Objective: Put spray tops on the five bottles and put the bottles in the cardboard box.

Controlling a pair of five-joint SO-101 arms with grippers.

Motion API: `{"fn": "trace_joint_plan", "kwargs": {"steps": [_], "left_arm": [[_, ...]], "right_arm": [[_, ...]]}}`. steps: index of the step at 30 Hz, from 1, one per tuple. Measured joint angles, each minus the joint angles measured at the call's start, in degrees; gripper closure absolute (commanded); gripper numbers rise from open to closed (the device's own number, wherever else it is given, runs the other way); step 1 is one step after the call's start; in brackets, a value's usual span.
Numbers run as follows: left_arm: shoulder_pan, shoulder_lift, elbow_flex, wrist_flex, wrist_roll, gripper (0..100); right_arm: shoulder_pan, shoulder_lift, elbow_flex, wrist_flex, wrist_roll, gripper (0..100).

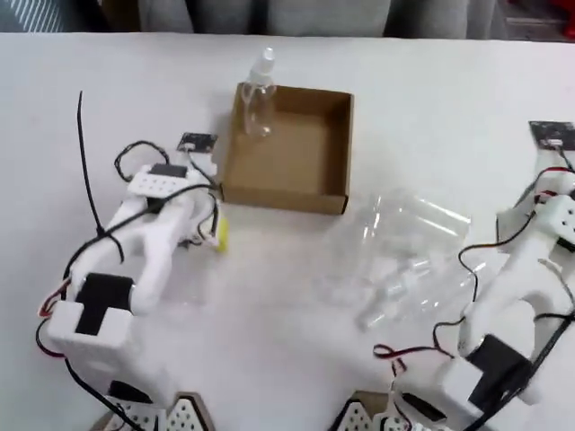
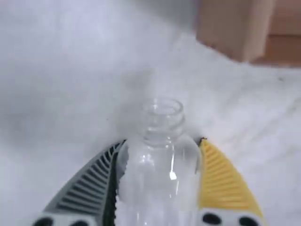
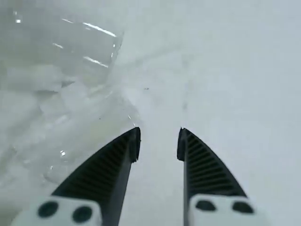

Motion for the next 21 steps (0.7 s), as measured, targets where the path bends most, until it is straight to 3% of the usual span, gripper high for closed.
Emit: {"fn": "trace_joint_plan", "kwargs": {"steps": [7,14,21], "left_arm": [[0.0,0.0,0.0,-0.5,-0.1,98],[0.0,0.0,0.0,-1.1,-3.8,98],[0.0,0.0,0.0,-1.1,-4.1,98]], "right_arm": [[-2.8,7.5,0.0,-1.2,22.2,88.0],[-6.2,8.2,0.0,-5.3,24.4,87.9],[-6.1,17.9,0.0,-13.4,24.7,87.8]]}}
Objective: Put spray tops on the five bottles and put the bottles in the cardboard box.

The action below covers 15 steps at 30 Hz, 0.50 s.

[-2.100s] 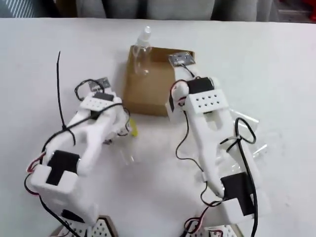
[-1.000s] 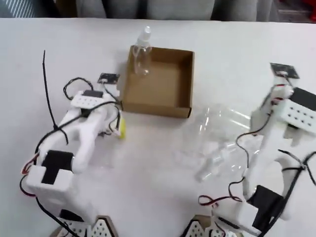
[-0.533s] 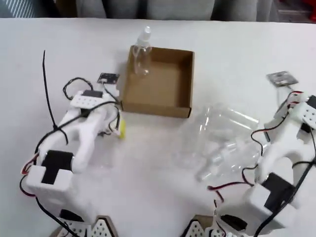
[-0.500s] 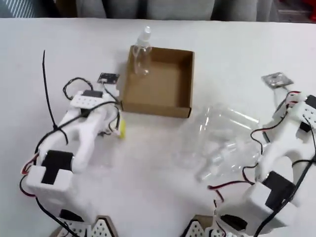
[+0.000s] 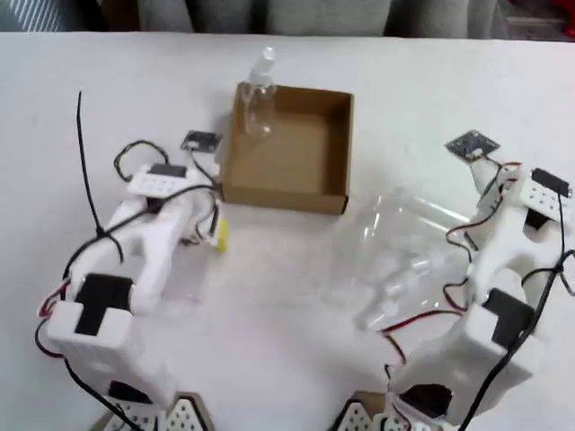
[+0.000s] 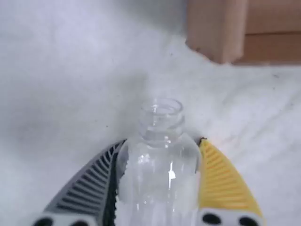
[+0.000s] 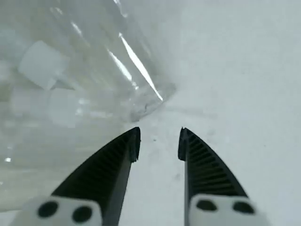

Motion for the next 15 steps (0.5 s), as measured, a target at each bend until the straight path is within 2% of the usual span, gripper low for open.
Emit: {"fn": "trace_joint_plan", "kwargs": {"steps": [7,10,12,15], "left_arm": [[0.0,0.0,0.0,0.0,0.0,98],[0.0,0.0,0.0,0.0,0.0,98],[0.0,0.0,0.0,0.0,0.0,98],[0.0,0.0,0.0,0.0,0.0,98]], "right_arm": [[0.1,6.9,-0.2,-2.3,2.4,89.2],[0.2,7.7,-1.0,-2.4,4.4,99.5],[0.8,7.9,-1.5,-3.1,4.8,96.8],[1.8,7.9,-1.4,-3.4,5.0,98.0]]}}
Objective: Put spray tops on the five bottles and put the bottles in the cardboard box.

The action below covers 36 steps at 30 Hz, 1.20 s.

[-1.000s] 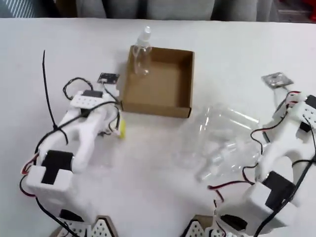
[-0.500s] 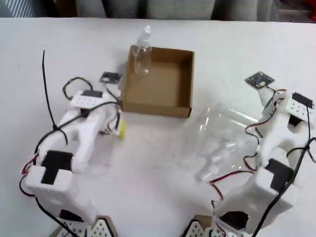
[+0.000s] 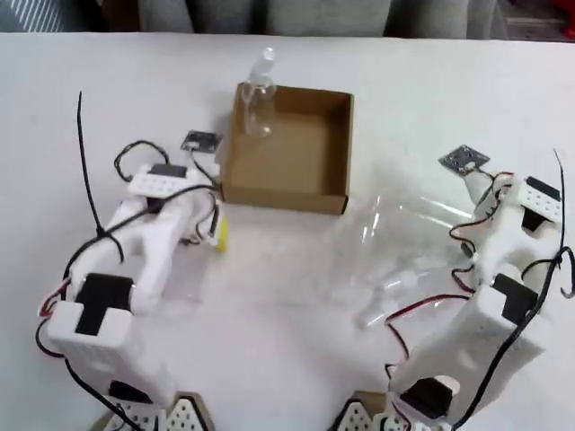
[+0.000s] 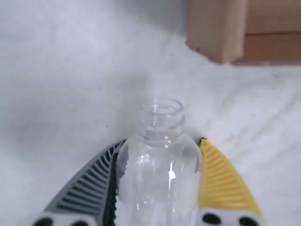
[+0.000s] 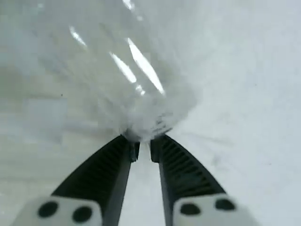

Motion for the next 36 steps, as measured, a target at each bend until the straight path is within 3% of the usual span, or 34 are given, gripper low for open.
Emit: {"fn": "trace_joint_plan", "kwargs": {"steps": [15,23,26,30,36], "left_arm": [[0.0,0.0,0.0,0.0,0.0,98],[0.0,0.0,0.0,0.0,-0.3,98],[0.0,0.0,0.0,0.0,-0.4,98],[0.0,0.0,0.0,0.0,-0.4,98],[0.0,0.0,0.0,0.0,-0.4,98]], "right_arm": [[17.1,-14.2,0.2,0.5,1.3,98.1],[29.4,-12.2,-4.2,0.5,4.1,97.7],[32.4,-8.0,-4.3,0.5,8.2,89.6],[33.6,-5.0,-5.8,0.3,9.5,76.9],[29.5,-4.7,-12.4,0.3,9.3,80.6]]}}
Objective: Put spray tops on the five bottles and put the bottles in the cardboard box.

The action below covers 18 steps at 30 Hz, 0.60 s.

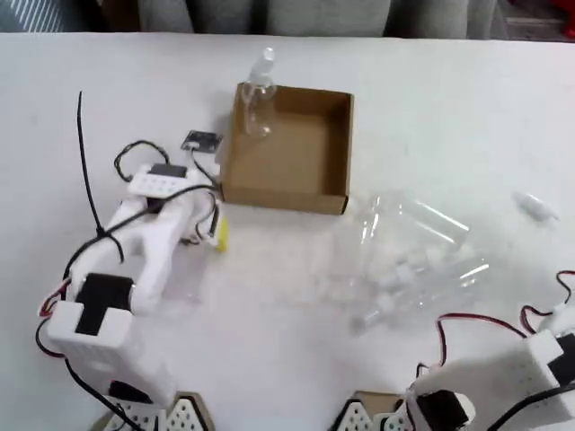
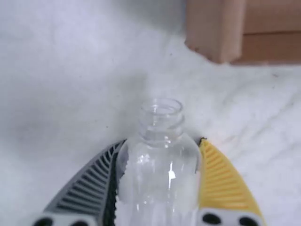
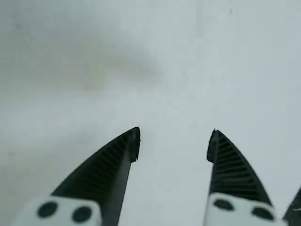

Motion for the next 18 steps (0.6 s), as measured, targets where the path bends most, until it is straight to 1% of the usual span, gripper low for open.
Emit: {"fn": "trace_joint_plan", "kwargs": {"steps": [4,7,9,12,18], "left_arm": [[0.0,0.0,0.0,0.0,0.0,98],[0.0,0.0,0.0,0.0,0.0,98],[0.0,0.0,0.0,0.0,0.0,98],[0.0,0.0,0.0,0.0,0.0,98],[0.0,0.0,0.0,0.0,0.0,98]], "right_arm": [[-6.2,2.2,-8.1,0.0,-3.6,81.0],[-10.6,4.6,-13.6,1.3,-4.2,81.0],[-13.3,6.9,-17.1,2.9,-4.2,81.0],[-16.6,11.2,-22.0,5.9,-2.0,81.3],[-20.3,21.3,-31.5,7.6,0.0,81.2]]}}
